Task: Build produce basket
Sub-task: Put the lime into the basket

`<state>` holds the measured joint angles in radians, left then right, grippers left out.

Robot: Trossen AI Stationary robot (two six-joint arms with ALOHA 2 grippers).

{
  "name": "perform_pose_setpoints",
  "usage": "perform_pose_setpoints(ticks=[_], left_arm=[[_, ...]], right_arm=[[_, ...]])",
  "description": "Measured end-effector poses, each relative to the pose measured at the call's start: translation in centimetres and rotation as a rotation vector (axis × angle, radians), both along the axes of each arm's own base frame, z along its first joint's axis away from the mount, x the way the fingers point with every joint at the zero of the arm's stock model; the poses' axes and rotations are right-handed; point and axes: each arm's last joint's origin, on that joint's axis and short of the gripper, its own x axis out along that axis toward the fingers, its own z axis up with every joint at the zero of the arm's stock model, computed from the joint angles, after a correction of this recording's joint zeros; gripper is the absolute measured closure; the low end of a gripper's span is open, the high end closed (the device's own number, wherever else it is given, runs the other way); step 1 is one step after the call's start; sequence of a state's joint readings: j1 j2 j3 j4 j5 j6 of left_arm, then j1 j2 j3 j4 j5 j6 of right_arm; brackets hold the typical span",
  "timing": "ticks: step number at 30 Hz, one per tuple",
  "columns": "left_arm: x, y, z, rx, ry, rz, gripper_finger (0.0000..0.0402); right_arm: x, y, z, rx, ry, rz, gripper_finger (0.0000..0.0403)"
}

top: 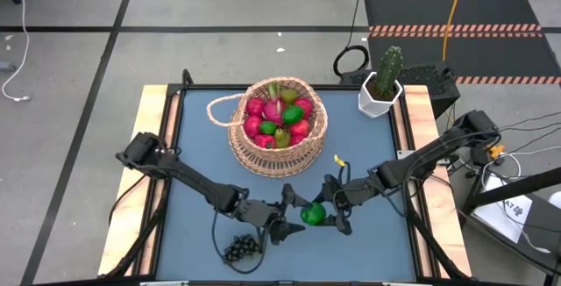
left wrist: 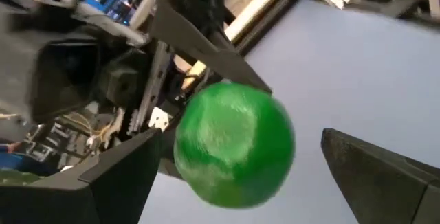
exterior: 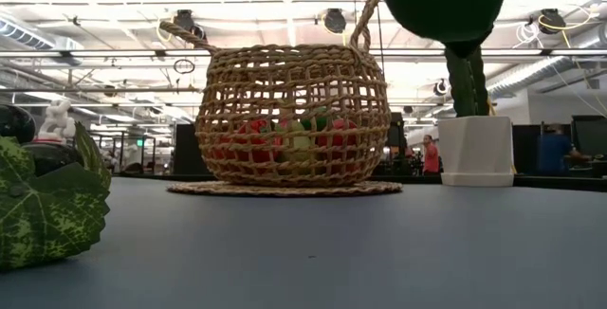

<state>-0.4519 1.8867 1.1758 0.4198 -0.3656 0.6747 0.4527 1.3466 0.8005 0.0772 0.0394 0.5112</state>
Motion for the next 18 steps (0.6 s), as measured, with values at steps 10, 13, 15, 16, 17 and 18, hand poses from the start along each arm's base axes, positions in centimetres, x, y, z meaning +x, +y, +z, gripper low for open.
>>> perform_pose_setpoints(ticks=[10,13,15,16,17,18], left_arm=[[1.13,-0.41,-0.67,0.085,0.005,-0.015,0.0005],[1.14,-0.34,-0.70,0.093,0.008,-0.015,0.0005],[1.12,-0.27,-0.83,0.097,0.021,-0.014,0.0005],[1.11,-0.27,-0.86,0.099,0.024,-0.014,0.0005],[1.11,-0.29,-0.87,0.099,0.024,-0.015,0.0005],[1.12,-0.29,-0.84,0.097,0.023,-0.019,0.0005]], right_arm=[[1.09,-0.10,-0.64,0.048,-0.009,0.039,0.0091],[1.12,-0.05,-0.56,0.060,-0.014,0.054,0.0091],[1.14,-0.03,-0.50,0.063,-0.020,0.056,0.0091],[1.15,-0.04,-0.49,0.064,-0.021,0.055,0.0091],[1.15,-0.03,-0.50,0.063,-0.021,0.056,0.0092],[1.16,-0.04,-0.49,0.061,-0.023,0.057,0.0092]])
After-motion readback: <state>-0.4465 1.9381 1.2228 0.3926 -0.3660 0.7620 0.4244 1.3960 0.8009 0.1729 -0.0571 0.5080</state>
